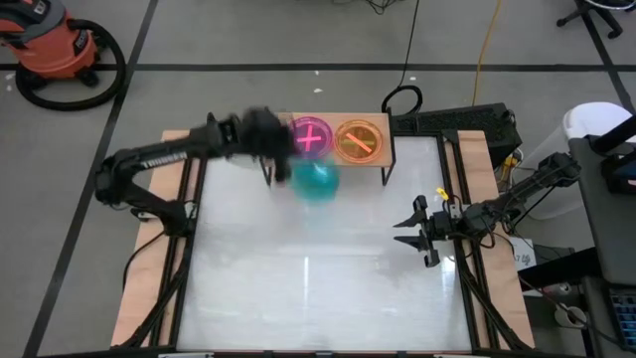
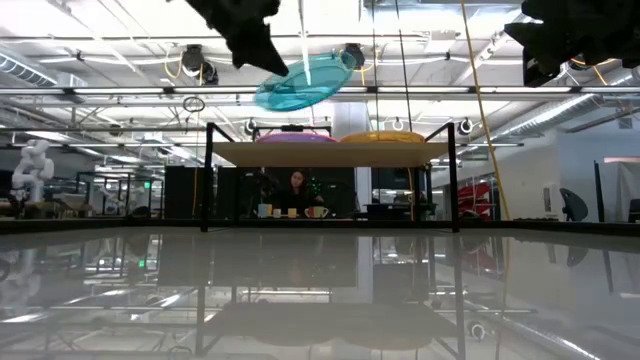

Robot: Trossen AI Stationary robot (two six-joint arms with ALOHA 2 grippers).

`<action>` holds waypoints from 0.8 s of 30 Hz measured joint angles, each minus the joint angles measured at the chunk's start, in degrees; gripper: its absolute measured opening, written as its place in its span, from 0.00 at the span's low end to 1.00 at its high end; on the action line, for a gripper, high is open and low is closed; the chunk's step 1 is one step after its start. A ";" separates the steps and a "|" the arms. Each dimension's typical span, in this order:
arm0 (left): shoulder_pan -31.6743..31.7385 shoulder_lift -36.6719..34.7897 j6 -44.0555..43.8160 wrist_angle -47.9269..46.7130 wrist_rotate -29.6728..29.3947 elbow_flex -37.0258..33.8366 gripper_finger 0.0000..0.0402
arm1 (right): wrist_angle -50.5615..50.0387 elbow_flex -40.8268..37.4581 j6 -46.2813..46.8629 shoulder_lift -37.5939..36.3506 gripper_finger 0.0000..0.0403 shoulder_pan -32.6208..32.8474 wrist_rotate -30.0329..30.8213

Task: Place and stack plates onto a shelf
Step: Stack the blue plate on top of the pink plate on the shelf

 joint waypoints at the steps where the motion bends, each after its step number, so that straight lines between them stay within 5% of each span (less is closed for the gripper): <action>1: 3.53 -0.03 -3.04 2.22 0.05 0.46 0.00 | 0.00 0.00 -0.37 0.02 0.33 0.00 0.00; 9: 21.56 2.14 -18.46 3.64 1.89 0.42 0.00 | 0.00 0.00 -1.26 0.00 0.33 0.01 0.14; 19: 22.13 7.68 -16.71 9.12 3.42 -0.32 0.06 | -0.18 0.00 -3.71 0.02 0.33 -0.02 1.74; 24: 22.13 8.08 -15.35 8.88 4.04 -0.32 0.21 | -1.28 0.00 -3.59 0.04 0.33 -0.02 1.74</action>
